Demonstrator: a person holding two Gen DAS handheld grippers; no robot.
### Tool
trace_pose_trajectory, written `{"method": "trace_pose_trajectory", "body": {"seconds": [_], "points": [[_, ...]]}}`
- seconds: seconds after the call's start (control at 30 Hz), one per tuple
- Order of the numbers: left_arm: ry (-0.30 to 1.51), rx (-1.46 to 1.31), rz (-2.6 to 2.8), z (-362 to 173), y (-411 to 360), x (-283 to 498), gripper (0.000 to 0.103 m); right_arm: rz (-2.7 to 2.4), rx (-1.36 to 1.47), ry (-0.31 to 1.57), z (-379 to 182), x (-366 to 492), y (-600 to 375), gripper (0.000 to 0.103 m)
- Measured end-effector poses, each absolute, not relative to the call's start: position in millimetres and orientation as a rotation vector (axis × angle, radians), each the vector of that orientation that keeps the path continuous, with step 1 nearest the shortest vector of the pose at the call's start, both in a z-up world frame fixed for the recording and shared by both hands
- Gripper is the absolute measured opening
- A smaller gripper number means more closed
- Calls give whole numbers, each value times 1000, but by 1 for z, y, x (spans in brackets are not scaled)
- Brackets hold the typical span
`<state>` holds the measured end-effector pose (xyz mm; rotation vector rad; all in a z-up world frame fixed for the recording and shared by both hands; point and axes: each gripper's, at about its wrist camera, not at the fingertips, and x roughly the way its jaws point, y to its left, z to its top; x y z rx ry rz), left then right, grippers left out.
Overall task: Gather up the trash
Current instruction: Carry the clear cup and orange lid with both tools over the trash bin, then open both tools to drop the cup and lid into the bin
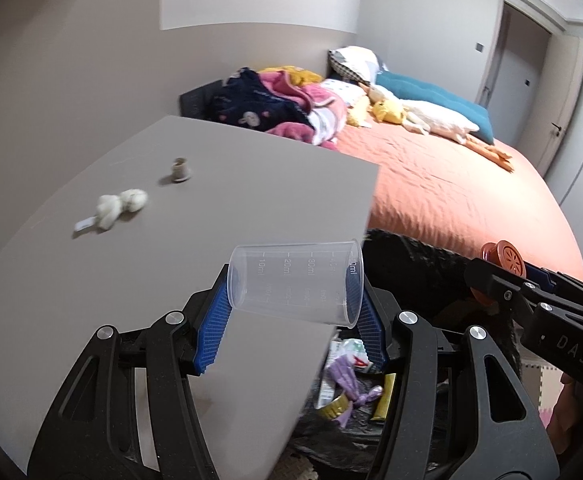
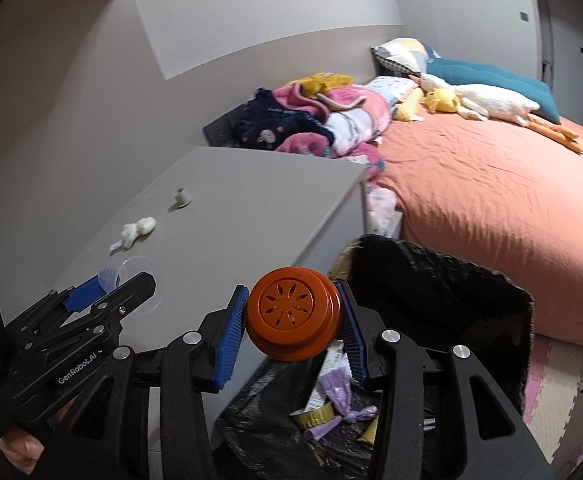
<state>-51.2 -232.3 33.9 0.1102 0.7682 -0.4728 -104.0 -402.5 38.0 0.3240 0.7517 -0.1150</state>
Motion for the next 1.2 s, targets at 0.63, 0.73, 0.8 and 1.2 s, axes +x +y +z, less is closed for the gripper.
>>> {"method": "trace_pose_trajectory", "body": {"seconds": [0.63, 0.73, 0.8, 1.2], "points": [[807, 186, -629, 21, -300, -64, 56, -265, 410, 727, 34, -140, -470, 46], [797, 237, -632, 19, -306, -68, 97, -325, 434, 704, 35, -145, -482, 66], [774, 260, -635, 20, -308, -71, 97, -350, 442, 672, 39, -150, -487, 72], [792, 251, -642, 18, -304, -64, 97, -336, 468, 673, 38, -147, -492, 74]]}}
